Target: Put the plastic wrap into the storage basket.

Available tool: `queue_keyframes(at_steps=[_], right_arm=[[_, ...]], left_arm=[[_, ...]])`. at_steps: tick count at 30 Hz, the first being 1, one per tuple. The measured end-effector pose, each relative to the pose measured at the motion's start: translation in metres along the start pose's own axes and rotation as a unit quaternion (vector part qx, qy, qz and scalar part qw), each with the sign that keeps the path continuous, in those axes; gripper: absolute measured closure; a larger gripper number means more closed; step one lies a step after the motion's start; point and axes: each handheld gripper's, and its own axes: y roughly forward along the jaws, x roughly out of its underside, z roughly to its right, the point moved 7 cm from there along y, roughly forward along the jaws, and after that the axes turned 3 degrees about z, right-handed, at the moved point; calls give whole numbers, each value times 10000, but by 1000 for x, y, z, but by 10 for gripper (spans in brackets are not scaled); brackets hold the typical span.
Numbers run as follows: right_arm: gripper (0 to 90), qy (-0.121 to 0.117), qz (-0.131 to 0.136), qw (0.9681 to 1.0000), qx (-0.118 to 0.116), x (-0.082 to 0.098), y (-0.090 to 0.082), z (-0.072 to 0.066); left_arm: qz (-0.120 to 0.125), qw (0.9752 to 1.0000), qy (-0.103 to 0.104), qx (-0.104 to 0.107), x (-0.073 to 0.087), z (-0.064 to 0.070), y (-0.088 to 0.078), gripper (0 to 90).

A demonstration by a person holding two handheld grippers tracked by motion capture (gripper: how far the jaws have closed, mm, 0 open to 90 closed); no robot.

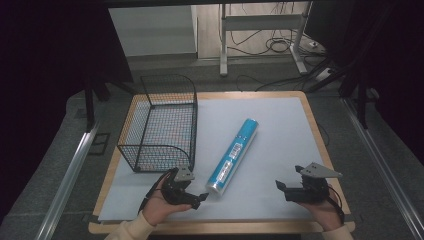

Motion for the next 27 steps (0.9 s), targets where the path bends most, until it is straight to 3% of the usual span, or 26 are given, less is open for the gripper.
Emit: queue_keyframes(at_steps=[16,27], right_arm=[[114,-4,47,10000,-24,0,0,1],[120,5,120,9999,-26,0,-1,6]], left_arm=[[-1,10000,-11,-82,-2,-1,-2,145],[-48,9999,-55,-100,-8,6,2,141]])
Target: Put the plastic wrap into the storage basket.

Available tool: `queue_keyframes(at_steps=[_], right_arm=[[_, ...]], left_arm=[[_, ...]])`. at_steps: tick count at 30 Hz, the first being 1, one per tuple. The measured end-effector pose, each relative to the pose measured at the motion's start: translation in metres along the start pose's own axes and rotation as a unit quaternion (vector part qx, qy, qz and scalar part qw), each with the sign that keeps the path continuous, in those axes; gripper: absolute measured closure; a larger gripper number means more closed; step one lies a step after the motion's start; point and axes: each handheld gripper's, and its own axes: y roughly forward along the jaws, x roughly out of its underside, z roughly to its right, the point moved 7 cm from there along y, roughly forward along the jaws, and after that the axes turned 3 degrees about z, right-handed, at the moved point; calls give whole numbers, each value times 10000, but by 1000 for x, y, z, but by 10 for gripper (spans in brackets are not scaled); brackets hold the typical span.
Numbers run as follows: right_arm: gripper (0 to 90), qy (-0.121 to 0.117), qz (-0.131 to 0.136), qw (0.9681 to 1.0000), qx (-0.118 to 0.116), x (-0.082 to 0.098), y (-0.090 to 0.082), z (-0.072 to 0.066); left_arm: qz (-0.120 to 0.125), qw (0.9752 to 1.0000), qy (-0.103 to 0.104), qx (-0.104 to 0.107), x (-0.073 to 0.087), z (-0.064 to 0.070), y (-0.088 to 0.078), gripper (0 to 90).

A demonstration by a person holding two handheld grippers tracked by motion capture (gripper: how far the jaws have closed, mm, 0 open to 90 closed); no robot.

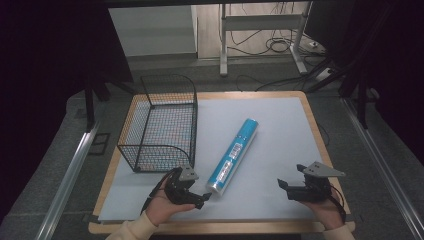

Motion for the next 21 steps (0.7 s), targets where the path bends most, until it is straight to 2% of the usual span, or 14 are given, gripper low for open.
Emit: queue_keyframes(at_steps=[12,21], right_arm=[[127,49,9,10000,27,1,-2,4],[129,-23,2,10000,55,0,-2,2]], left_arm=[[90,9998,-116,-129,-8,-3,-11,141],[24,9999,-114,-125,-16,0,-14,141]])
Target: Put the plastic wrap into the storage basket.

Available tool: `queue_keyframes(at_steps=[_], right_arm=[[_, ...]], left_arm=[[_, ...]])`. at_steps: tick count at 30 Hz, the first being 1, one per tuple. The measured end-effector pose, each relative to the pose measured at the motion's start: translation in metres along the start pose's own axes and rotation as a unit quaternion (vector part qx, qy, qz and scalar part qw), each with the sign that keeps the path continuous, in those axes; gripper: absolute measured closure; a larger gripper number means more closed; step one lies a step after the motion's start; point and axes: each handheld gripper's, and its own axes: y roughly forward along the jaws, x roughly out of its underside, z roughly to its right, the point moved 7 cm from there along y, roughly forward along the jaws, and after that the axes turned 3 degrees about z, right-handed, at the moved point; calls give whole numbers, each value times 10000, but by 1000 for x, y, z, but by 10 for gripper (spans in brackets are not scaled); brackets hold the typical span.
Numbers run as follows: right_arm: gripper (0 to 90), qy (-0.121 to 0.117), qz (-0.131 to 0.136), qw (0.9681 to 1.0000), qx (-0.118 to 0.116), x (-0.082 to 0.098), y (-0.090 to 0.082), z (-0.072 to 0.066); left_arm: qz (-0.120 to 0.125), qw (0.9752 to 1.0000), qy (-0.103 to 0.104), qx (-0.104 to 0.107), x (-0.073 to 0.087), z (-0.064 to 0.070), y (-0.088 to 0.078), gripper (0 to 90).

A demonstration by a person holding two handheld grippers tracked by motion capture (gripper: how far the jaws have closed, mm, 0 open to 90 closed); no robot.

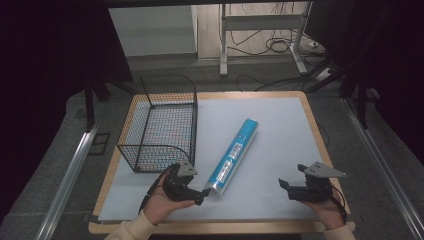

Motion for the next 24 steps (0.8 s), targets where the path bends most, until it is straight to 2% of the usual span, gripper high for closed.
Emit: queue_keyframes(at_steps=[10,18,24], right_arm=[[129,-31,-58,10000,10,2,2,-2],[130,-85,-71,9999,-1,2,2,-4],[130,-98,-73,9999,14,2,2,-5]], left_arm=[[12,10000,55,25,-22,10,2,142],[-131,9999,4,-60,-34,8,9,144],[-145,9999,-9,-57,-41,8,13,144]])
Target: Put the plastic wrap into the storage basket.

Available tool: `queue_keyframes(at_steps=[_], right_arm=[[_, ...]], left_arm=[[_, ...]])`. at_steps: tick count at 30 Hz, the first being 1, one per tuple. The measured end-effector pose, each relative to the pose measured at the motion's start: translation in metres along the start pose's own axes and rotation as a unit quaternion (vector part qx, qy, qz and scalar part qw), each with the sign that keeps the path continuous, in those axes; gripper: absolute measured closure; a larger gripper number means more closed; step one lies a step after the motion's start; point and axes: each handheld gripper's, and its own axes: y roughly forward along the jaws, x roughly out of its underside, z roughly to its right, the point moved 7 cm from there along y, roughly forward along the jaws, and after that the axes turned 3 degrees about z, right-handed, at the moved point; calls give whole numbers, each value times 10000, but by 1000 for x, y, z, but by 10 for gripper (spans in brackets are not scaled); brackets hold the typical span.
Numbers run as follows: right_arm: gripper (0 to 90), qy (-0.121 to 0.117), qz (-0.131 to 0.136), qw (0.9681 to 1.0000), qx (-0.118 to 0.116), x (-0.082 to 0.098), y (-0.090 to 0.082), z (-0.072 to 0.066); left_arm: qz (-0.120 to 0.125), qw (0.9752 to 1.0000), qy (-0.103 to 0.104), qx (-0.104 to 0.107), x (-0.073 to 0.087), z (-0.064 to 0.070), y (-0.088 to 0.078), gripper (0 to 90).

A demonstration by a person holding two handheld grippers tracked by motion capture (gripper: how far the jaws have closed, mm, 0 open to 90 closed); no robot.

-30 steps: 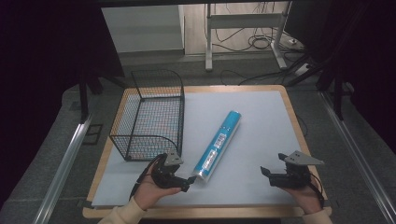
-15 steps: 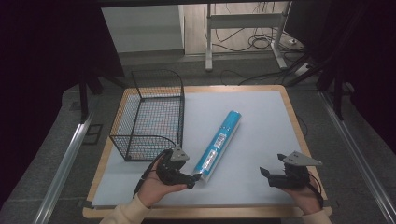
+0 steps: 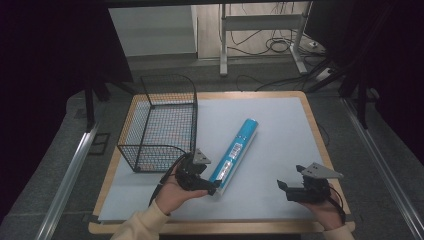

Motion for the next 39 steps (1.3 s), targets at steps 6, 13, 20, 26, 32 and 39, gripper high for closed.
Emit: queue_keyframes(at_steps=[6,13,20,26,32,39], right_arm=[[130,-7,-9,10000,4,0,0,0],[130,-16,-8,10000,-3,0,0,-1],[130,-30,-19,10000,2,0,0,-1],[130,-10,-48,10000,4,0,0,-2],[130,-24,-45,10000,-8,0,1,-2],[130,-21,-39,10000,-12,0,1,-1]], left_arm=[[-38,10000,-10,27,-13,2,8,143],[-129,9999,9,12,-23,3,19,142],[-196,9998,-37,-30,-33,0,28,143],[-300,9995,-48,-69,-40,-3,36,140],[-442,9990,-47,-108,-48,-4,49,134],[-613,9980,-59,-134,-55,-3,68,133]])
